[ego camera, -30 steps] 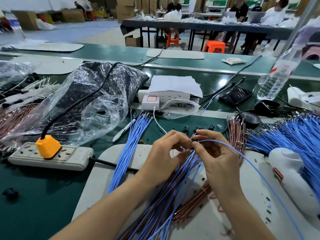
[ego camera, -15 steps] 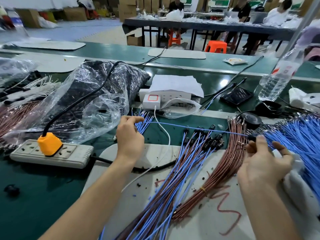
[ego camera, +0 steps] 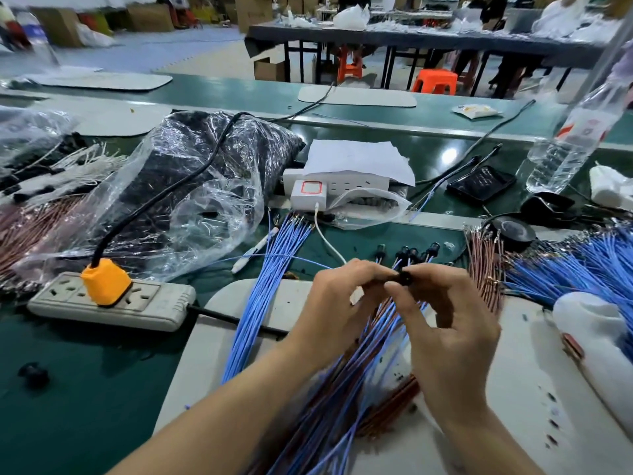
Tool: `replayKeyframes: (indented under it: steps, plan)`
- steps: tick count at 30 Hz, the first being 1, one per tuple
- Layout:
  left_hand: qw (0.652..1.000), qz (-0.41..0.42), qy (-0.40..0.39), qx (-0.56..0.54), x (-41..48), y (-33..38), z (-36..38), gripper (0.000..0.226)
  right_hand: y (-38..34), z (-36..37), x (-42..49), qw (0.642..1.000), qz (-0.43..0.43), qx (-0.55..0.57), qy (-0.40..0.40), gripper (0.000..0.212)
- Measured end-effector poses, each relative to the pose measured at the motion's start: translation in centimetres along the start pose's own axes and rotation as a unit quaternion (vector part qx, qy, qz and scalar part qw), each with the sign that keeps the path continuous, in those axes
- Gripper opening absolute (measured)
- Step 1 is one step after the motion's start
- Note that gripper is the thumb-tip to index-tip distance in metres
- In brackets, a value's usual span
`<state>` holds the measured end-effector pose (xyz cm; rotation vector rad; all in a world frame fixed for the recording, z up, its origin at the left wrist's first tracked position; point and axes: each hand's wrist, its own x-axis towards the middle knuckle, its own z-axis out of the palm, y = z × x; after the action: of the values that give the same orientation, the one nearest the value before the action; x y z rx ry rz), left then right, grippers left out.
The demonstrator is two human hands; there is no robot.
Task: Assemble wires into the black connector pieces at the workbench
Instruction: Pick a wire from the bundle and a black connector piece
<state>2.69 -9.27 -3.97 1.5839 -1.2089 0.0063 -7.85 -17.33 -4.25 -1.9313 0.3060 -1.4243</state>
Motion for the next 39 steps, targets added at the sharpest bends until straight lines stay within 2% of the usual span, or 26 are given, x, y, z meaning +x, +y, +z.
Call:
replayKeyframes:
  steps: [5,11,19,30,36,39]
  plan:
    - [0.995,-0.045,-0.008,-0.083,-0.13,0.08,0.17,0.017,0.09,-0.05,-0.15,0.998,-0.041,-0.043,-0.013,0.015]
    - [0.993,-0.063,0.007,-0.103,-0.22,0.13,0.26,0.012,-0.18,-0.07,-0.1,0.997,-0.053,-0.059,-0.022,0.016]
    - [0.989,-0.08,0.029,-0.124,-0.3,0.14,0.46,0.02,-0.14,0.16,-0.17,0.999,-0.014,-0.028,-0.032,0.013]
    - [0.992,-0.06,0.021,-0.108,-0.4,-0.04,0.54,0.016,-0.45,-0.12,0.21,0.999,-0.016,-0.006,-0.041,0.019]
    - [0.995,-0.053,0.004,-0.082,-0.05,-0.12,0.49,0.01,-0.48,-0.44,0.27,0.998,-0.048,-0.034,-0.027,0.012]
    - [0.999,-0.019,0.0,-0.049,-0.02,-0.43,0.6,0.014,-0.57,-0.47,0.49,0.999,0.033,0.018,-0.013,0.032]
